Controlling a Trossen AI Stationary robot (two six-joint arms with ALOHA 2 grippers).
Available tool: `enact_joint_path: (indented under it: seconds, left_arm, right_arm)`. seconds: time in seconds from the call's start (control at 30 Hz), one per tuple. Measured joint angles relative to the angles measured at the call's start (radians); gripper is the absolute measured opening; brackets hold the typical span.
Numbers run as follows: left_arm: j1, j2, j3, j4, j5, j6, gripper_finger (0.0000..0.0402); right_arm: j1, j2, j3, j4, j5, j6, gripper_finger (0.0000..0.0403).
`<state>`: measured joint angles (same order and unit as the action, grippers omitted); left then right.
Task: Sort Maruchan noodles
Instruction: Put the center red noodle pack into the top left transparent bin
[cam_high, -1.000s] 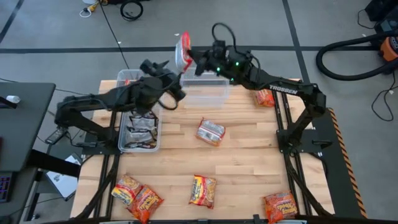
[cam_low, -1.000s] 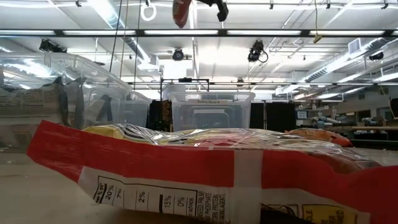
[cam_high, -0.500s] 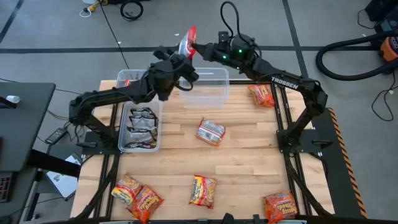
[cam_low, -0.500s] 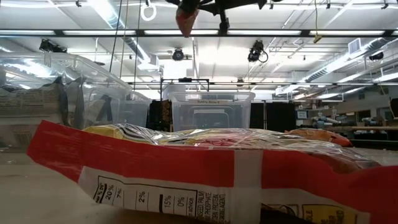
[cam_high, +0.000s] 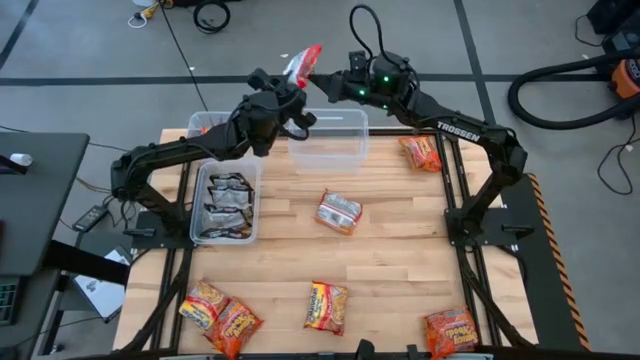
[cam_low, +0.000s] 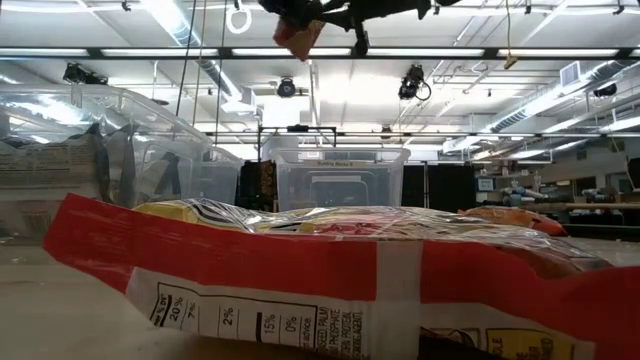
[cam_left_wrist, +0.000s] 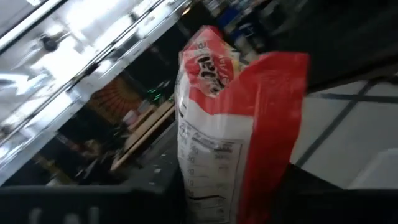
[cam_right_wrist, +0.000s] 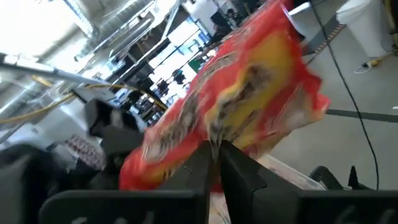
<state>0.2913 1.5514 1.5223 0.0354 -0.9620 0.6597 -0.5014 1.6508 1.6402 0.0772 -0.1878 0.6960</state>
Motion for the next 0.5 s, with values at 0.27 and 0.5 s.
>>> enact_joint_path:
  seconds: [0.27,0.5]
  left_arm:
    - [0.021,-0.111,0.0,-0.147,-0.051,-0.173,0.0128]
    - [0.02,-0.215,0.0,-0.22,0.199,-0.397,0.0133]
  right_arm:
    - [-0.062,-0.011,-0.001,0.073,-0.104,-0.019,0.011]
    - [-0.077,-0.013,-0.001,0.108,-0.325,-0.284,0.0173]
